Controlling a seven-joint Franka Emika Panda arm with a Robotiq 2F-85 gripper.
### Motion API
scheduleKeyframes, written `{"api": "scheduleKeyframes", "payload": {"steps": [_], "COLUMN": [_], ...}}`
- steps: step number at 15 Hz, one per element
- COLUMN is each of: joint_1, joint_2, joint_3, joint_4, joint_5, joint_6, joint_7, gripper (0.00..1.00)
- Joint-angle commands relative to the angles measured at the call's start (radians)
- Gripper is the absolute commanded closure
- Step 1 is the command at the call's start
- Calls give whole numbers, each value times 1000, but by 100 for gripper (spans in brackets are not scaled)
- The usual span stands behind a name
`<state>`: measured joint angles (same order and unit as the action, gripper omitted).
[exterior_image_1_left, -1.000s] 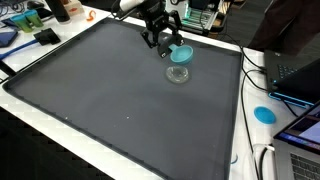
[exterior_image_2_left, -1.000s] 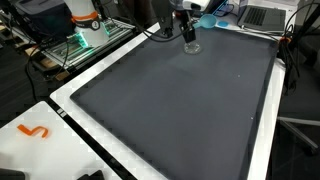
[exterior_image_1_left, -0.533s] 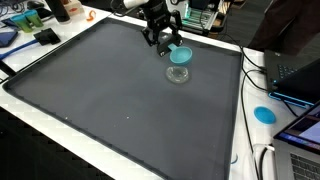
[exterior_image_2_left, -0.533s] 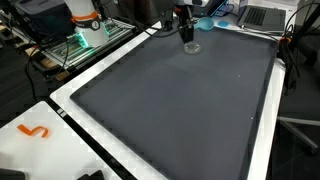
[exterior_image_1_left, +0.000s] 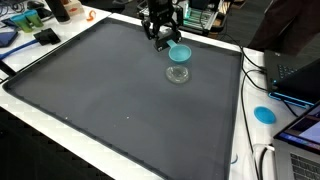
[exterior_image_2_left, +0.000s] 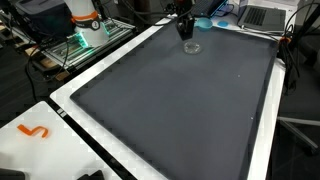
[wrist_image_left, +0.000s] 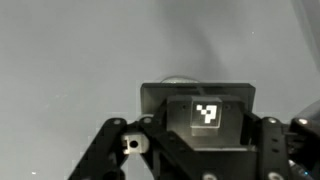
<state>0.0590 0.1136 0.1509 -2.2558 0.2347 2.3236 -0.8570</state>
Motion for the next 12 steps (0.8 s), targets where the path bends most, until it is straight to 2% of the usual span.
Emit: {"api": "scheduleKeyframes", "payload": {"steps": [1, 12], "joint_1": [24, 66], "joint_2": [-55, -179], "joint_3": [-5, 0], "joint_4": [-14, 8], "joint_5": [-105, -277], "joint_6": [-47, -164], "joint_7": [98, 251], "gripper": [69, 69]}}
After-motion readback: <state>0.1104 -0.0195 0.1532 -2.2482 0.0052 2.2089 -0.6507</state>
